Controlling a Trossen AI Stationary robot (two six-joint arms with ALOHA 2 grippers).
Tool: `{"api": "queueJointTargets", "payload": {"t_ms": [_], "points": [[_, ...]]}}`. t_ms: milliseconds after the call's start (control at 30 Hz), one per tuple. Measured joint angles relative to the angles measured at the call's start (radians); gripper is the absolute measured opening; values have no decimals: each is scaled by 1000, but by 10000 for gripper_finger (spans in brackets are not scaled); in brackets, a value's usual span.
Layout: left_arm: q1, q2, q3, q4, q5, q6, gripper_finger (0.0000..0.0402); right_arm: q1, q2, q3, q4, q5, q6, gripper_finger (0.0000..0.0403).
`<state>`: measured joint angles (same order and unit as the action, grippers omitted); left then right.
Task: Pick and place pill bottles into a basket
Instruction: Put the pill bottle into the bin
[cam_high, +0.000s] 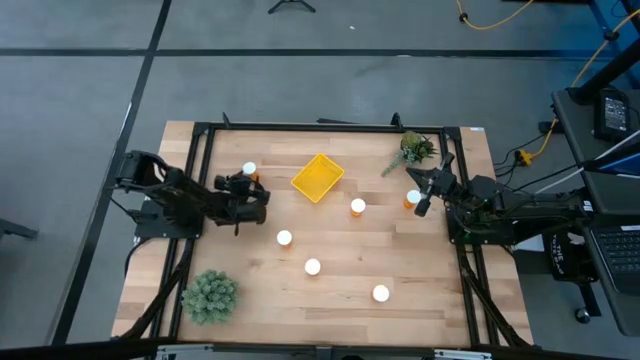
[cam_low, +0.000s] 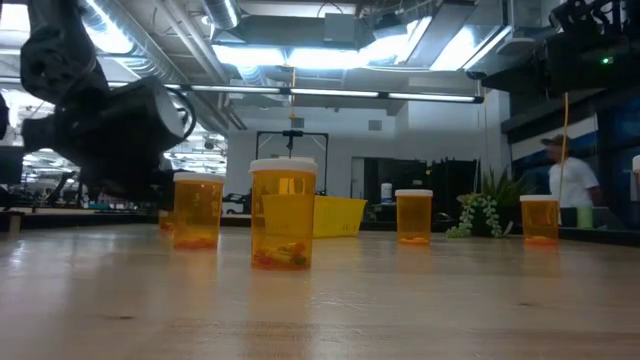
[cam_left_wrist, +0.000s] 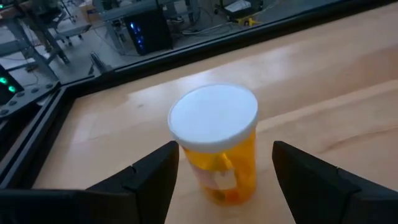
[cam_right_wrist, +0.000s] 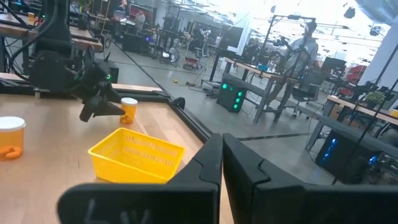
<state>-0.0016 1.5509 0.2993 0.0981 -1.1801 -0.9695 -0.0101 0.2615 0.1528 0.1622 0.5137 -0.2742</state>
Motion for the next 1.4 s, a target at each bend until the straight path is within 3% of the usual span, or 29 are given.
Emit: {"api": "queueJointTargets", "payload": {"t_ms": [400, 800, 1200, 1400], "points": [[102, 0, 0, 42, 34, 51, 250, 0, 0, 0, 0, 0, 0, 17], [116, 0, 0, 140, 69, 169, 183, 0, 0, 0, 6, 0, 0, 17], [84, -3, 0, 138, 66, 196, 188, 0, 0, 0, 5, 0, 3, 17], [59, -101, 0, 137, 117, 296, 192, 0, 0, 0, -1, 0, 7, 17]]}}
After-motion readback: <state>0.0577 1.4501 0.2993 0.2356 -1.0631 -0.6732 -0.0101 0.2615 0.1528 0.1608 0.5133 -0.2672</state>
